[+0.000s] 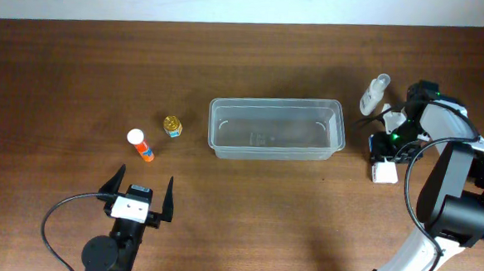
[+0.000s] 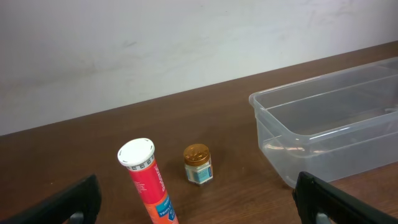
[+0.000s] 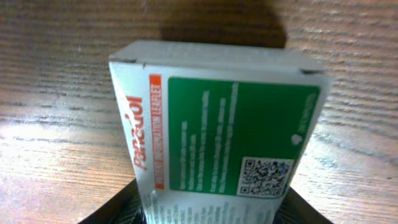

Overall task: Pack container
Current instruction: 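Reach the right gripper to the white-green box and grasp it, then lower the box into the clear container and open the right gripper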

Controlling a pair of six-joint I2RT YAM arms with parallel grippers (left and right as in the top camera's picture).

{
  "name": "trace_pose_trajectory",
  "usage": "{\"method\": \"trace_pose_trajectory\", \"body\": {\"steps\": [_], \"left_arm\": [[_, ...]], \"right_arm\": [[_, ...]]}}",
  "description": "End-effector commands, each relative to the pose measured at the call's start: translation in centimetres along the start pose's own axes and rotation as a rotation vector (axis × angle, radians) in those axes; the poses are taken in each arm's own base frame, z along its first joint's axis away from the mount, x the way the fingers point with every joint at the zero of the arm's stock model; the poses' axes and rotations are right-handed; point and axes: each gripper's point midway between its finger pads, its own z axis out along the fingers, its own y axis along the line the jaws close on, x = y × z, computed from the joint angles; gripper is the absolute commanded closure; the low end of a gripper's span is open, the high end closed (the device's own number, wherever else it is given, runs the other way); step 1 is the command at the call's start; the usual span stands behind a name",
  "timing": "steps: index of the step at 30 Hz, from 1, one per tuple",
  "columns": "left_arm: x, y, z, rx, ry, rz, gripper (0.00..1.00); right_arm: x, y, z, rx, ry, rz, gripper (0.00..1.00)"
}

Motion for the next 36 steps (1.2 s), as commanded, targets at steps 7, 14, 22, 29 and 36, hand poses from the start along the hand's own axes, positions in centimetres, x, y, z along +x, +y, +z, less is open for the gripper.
{"method": "trace_pose_trajectory", "body": {"steps": [7, 14, 22, 29, 36], "left_arm": [[0.3, 0.2, 0.0, -0.01, 0.006, 0.008, 0.0], [0.3, 0.2, 0.0, -0.01, 0.006, 0.008, 0.01], [0.3, 0.2, 0.0, -0.01, 0.006, 0.008, 0.01], [0.3, 0.2, 0.0, -0.01, 0.006, 0.008, 0.01], [0.3, 0.2, 0.0, -0.01, 0.006, 0.008, 0.01]], "right_arm": [[0.5, 0.8, 1.2, -0.06, 0.038, 0.011, 0.62], [0.2, 0.7, 0.5, -0.06, 0.037, 0.018, 0.61], [-0.7, 1.0, -3.1, -0.071, 0.039, 0.044, 0.62], [-0.6, 3.1, -6.7, -0.183, 0.05, 0.053, 0.62], [-0.2, 5.2, -10.1, -0.272, 0.038, 0.055, 0.62]]}}
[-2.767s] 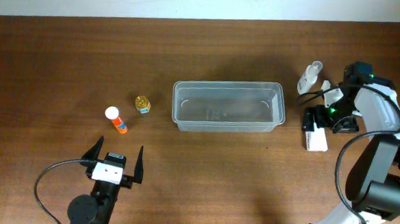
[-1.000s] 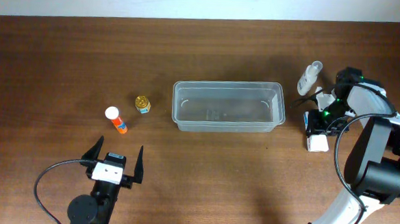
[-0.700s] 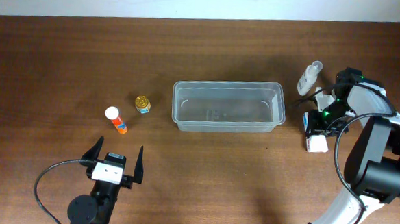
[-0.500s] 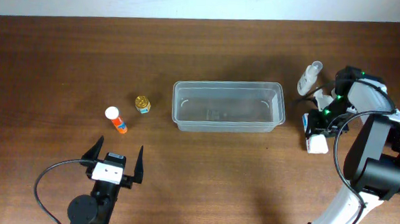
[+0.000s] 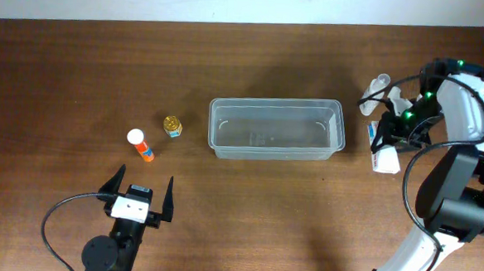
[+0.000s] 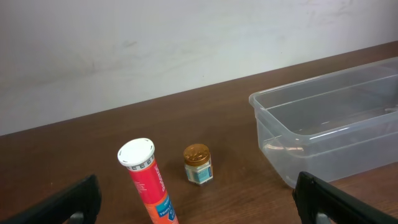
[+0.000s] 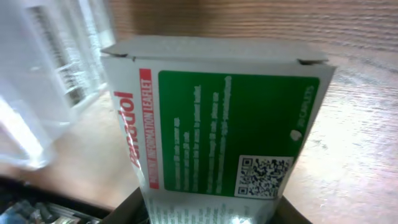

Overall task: Pack container
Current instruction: 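Lower the box into the clear container and open the right gripper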

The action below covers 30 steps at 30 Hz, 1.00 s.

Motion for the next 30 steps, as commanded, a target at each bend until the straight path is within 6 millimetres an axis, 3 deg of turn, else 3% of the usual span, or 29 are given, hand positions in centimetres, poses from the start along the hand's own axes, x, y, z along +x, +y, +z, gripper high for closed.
{"method": "trace_pose_trajectory", "body": {"steps": [1, 11, 18, 27, 30], "left_arm": [[0.3, 0.2, 0.0, -0.01, 0.006, 0.009, 0.01], [0.3, 0.2, 0.0, -0.01, 0.006, 0.008, 0.01], [0.3, 0.2, 0.0, -0.01, 0.006, 0.008, 0.01], [0.3, 0.2, 0.0, -0.01, 0.006, 0.008, 0.0], [0.3, 0.2, 0.0, -0.01, 0.006, 0.008, 0.0]], "right_arm": [[-0.4, 1.9, -2.2, -0.067, -0.074, -0.012, 0.62], [0.7, 6.7, -5.0, -0.114, -0.138, -0.103, 0.61], [0.6, 11.9, -6.9, -0.095, -0.193, -0.172, 0.61], [-2.3, 20.0, -5.5, -0.099, -0.301, -0.231, 0.56], [-3.4, 21.8, -5.1, -0.067, -0.354, -0.221, 0.58]]}}
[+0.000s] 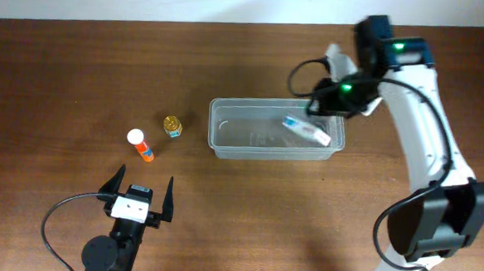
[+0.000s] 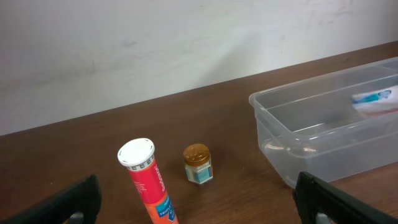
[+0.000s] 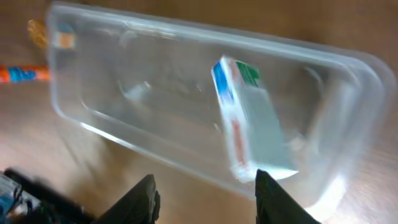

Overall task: Pack container
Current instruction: 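Lower the box into the clear container and open the right gripper, then move the right gripper to the white spray bottle and grasp it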

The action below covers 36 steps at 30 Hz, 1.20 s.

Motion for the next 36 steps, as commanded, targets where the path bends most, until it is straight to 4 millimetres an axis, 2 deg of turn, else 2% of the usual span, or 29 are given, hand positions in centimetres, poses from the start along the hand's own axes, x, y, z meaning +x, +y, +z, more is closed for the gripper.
{"method": "trace_pose_trajectory", "body": {"steps": [1, 7, 11, 19, 22, 27, 31, 36], "left_arm": [[0.3, 0.2, 0.0, -0.01, 0.006, 0.008, 0.01], [0.3, 0.2, 0.0, -0.01, 0.006, 0.008, 0.01], [0.3, 0.2, 0.0, -0.01, 0.006, 0.008, 0.01], [0.3, 0.2, 0.0, -0.01, 0.006, 0.008, 0.0], [0.3, 0.2, 0.0, -0.01, 0.006, 0.008, 0.01], [0.3, 0.2, 0.0, -0.01, 0.006, 0.008, 0.01], [0.3, 0.2, 0.0, -0.01, 0.006, 0.008, 0.01], [0.3, 0.2, 0.0, -0.01, 0.006, 0.008, 0.01]], "right_arm": [[-1.0, 1.9, -0.2, 0.049, -0.057, 0.049, 0.58], [-1.0, 3.1, 1.2, 0.149, -0.057, -0.007, 0.58], [-1.3, 2.3, 0.8, 0.2, -0.072, -0.008, 0.57], [-2.0, -3.4, -1.4, 0.283, -0.112, 0.141, 0.56], [-2.3, -6.8, -2.7, 0.349, -0.141, 0.205, 0.56], [-2.9, -11.3, -4.8, 0.371, -0.209, 0.318, 0.53], [-3.8, -13.5, -6.0, 0.392, -0.253, 0.268, 0.52], [-4.7, -16.5, -7.6, 0.486, -0.302, 0.207, 0.44]]}}
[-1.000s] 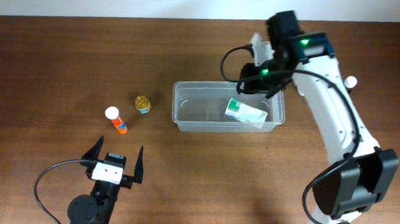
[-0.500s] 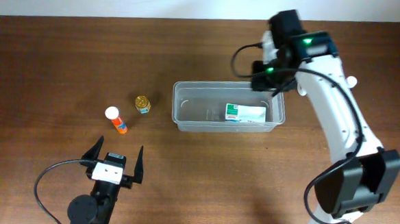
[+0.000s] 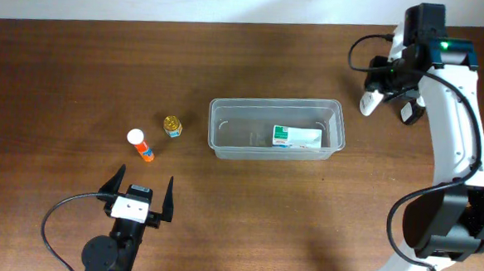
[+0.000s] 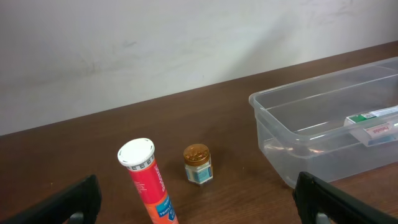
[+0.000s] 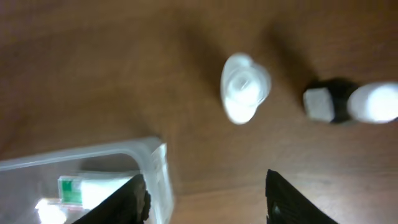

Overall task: Pack container
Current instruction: 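Move the right gripper to the white spray bottle and grasp it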

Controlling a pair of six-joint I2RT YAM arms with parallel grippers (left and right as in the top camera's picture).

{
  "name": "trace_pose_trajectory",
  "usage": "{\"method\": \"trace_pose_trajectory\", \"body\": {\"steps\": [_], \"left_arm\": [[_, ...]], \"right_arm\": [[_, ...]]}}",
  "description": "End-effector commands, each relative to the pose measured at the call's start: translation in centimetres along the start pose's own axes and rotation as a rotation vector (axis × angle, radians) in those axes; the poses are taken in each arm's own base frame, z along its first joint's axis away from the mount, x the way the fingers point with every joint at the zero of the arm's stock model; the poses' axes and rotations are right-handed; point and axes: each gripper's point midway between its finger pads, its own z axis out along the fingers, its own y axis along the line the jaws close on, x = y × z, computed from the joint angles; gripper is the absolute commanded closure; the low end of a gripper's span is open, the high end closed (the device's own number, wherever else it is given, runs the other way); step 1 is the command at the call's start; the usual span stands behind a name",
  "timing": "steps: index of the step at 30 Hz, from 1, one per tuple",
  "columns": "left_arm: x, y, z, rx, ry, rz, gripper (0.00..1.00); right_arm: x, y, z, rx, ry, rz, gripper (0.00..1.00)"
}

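Observation:
A clear plastic container (image 3: 226, 128) stands mid-table with a green-and-white medicine box (image 3: 296, 137) lying flat in its right half; the box (image 4: 372, 127) also shows through the wall in the left wrist view. My right gripper (image 3: 396, 87) hangs open and empty beyond the container's right end, above a white bottle (image 5: 245, 87). An orange tube with a white cap (image 3: 140, 145) and a small gold-lidded jar (image 3: 173, 126) stand left of the container. My left gripper (image 3: 139, 198) rests open near the front edge, behind the tube (image 4: 146, 180) and jar (image 4: 198, 163).
A small white-and-black object (image 5: 348, 104) lies on the table just right of the white bottle. The container's corner (image 5: 152, 163) sits at the lower left of the right wrist view. A pale wall runs behind the table's far edge.
The right gripper was open over the container with the box tilted inside. Now the box lies flat and the gripper is off to the right rear, above the white bottle. The left arm is unchanged.
My right gripper was shut on the box on the table right of the container. Then it held the box raised by the container's right end. Then it was open over the container with the box inside. Now it is above the white bottle.

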Motion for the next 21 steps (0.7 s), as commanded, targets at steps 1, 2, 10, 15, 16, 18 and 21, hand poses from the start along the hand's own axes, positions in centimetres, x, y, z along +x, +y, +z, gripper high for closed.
{"method": "trace_pose_trajectory", "body": {"steps": [1, 2, 10, 15, 16, 18, 21], "left_arm": [[0.3, 0.2, 0.0, -0.01, 0.006, 0.008, 0.01], [0.3, 0.2, 0.0, -0.01, 0.006, 0.008, 0.0], [0.3, 0.2, 0.0, -0.01, 0.006, 0.008, 0.01], [0.3, 0.2, 0.0, -0.01, 0.006, 0.008, 0.01], [0.3, 0.2, 0.0, -0.01, 0.006, 0.008, 0.01], [0.3, 0.2, 0.0, -0.01, 0.006, 0.008, 0.01], [0.3, 0.2, 0.0, -0.01, 0.006, 0.008, 0.01]], "right_arm": [[-1.9, -2.1, -0.7, 0.068, -0.07, -0.058, 0.44], [-2.3, -2.5, -0.6, 0.071, -0.084, -0.055, 0.44], [-2.9, -3.1, 3.1, 0.054, -0.063, -0.058, 0.43], [-2.4, -3.5, 6.3, 0.06, -0.013, -0.078, 0.42], [-2.1, -3.5, 7.0, 0.061, 0.002, -0.087, 0.42], [-1.8, -3.5, 8.1, 0.059, 0.023, -0.105, 0.42], [-1.3, -3.6, 9.5, 0.06, 0.049, -0.106, 0.41]]}}
